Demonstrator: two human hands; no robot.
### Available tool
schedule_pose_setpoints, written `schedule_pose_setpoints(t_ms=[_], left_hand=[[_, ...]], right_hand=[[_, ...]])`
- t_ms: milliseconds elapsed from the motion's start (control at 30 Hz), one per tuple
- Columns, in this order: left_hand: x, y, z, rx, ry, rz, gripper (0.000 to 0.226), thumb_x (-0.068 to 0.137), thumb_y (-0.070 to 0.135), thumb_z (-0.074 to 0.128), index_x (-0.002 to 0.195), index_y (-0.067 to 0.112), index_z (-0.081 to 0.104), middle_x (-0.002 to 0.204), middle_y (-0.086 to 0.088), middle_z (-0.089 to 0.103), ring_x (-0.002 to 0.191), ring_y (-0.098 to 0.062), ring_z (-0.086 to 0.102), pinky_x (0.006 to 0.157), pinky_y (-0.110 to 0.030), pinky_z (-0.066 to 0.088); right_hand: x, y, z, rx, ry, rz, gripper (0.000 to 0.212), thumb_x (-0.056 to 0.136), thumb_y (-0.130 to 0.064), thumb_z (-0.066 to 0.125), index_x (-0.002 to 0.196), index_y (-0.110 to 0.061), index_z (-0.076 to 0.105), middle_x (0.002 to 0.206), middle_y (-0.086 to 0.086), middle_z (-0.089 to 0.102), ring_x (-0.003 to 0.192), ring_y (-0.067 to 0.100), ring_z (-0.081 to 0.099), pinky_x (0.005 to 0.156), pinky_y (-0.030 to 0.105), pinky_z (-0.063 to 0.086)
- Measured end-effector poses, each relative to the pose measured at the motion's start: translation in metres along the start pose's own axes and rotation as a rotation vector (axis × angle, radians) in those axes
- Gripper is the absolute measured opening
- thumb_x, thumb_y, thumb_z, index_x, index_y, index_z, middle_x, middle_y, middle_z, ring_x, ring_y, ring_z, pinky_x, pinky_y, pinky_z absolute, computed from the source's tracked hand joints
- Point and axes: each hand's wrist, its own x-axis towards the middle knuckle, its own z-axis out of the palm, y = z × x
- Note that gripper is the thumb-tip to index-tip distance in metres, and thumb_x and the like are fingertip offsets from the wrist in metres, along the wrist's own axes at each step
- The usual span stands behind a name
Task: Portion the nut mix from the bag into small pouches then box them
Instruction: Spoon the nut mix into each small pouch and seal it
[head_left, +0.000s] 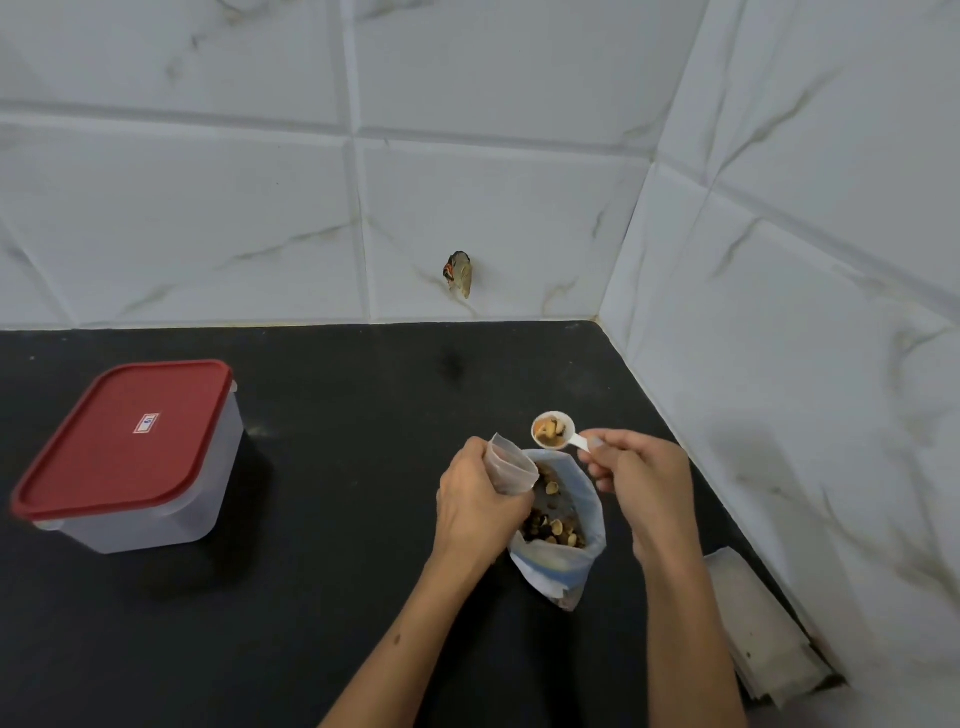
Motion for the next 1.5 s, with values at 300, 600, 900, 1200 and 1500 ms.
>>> schedule_pose_setpoints(t_ms=[300, 600, 900, 1200, 1500], left_hand=[[0.0, 0.008, -0.004, -0.106, 0.006, 0.025, 0.029, 0.072, 0.017, 0.074, 0.091, 0.017, 0.052, 0.086, 0.004, 0.061, 0.077, -0.009, 0.058, 0.057, -0.017, 0.043], [0.0, 0.005, -0.003, -0.193, -0.001, 0.049, 0.031, 0.07, 0.012, 0.076, 0.09, 0.017, 0.053, 0.087, 0.002, 0.062, 0.075, -0.01, 0.058, 0.058, -0.019, 0.045], [-0.001, 0.005, -0.004, -0.222, 0.002, 0.083, 0.033, 0.07, 0.011, 0.077, 0.093, 0.016, 0.054, 0.087, 0.003, 0.061, 0.072, -0.005, 0.057, 0.053, -0.01, 0.044], [0.001, 0.0, -0.007, -0.206, 0.071, 0.095, 0.038, 0.068, 0.012, 0.079, 0.094, 0.013, 0.05, 0.091, 0.004, 0.059, 0.081, -0.007, 0.058, 0.056, -0.01, 0.045], [-0.004, -0.012, -0.015, -0.24, 0.081, 0.047, 0.045, 0.069, 0.013, 0.08, 0.1, 0.01, 0.048, 0.097, 0.003, 0.059, 0.085, -0.003, 0.057, 0.062, -0.01, 0.046]], right_hand=[[-0.024, -0.013, 0.007, -0.492, -0.132, -0.397, 0.018, 0.086, -0.011, 0.066, 0.1, -0.019, 0.074, 0.095, -0.006, 0.071, 0.079, -0.001, 0.057, 0.065, 0.002, 0.038], [-0.03, -0.02, 0.007, -0.516, -0.097, -0.482, 0.017, 0.086, -0.01, 0.066, 0.098, -0.017, 0.075, 0.096, -0.004, 0.07, 0.074, -0.001, 0.055, 0.059, 0.0, 0.038], [-0.03, -0.021, 0.004, -0.521, -0.097, -0.514, 0.015, 0.085, -0.009, 0.066, 0.095, -0.017, 0.075, 0.087, -0.011, 0.065, 0.07, -0.005, 0.055, 0.061, -0.002, 0.039], [-0.016, -0.006, 0.001, -0.286, 0.088, -0.364, 0.016, 0.086, -0.012, 0.066, 0.097, -0.023, 0.072, 0.087, -0.013, 0.066, 0.076, -0.004, 0.057, 0.061, 0.007, 0.035], [0.003, 0.061, 0.035, -0.715, 0.09, -0.042, 0.015, 0.086, -0.022, 0.066, 0.1, -0.026, 0.069, 0.094, -0.007, 0.065, 0.089, 0.013, 0.059, 0.084, 0.038, 0.052]])
